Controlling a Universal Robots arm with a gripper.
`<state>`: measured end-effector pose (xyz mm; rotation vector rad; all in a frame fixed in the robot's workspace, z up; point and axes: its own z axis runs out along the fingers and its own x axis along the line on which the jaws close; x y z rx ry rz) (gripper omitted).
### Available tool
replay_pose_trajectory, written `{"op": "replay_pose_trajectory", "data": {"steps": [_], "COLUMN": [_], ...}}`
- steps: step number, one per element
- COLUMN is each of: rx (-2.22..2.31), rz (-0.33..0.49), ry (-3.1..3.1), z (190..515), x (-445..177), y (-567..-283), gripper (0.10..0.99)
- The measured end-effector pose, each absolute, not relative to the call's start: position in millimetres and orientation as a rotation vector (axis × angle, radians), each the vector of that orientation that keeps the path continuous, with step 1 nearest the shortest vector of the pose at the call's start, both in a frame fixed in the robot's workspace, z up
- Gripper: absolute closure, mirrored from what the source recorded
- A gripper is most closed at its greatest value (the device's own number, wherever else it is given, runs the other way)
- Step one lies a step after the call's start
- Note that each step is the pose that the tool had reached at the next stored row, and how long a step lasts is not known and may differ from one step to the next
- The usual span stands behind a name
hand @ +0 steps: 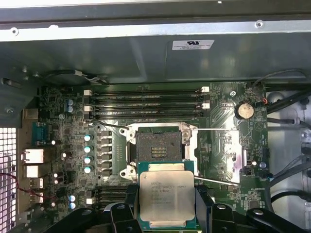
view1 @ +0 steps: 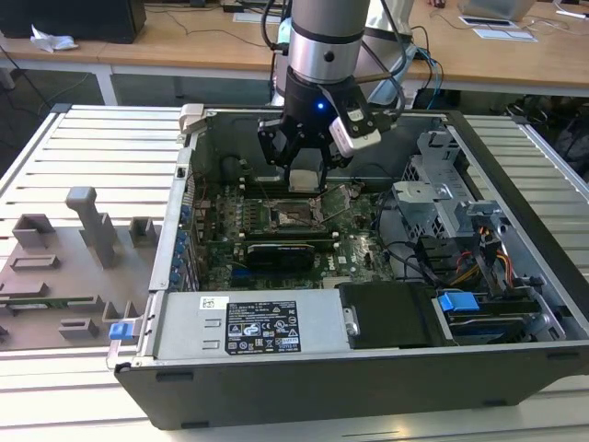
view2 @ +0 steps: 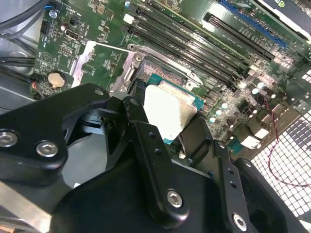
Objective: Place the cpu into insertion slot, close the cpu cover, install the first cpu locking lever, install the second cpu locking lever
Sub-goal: 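Place the cpu into insertion slot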
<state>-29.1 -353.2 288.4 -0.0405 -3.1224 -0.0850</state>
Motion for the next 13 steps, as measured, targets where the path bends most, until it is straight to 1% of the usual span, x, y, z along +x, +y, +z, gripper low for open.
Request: {"op": "replay_pose_trajectory", "data": {"steps": [13], "rx": [-0.041], "rz": [-0.074], "ry": [-3.123], "z": [280.8], "x": [-29.1], "y": [-353.2], "gripper": [0.541]}}
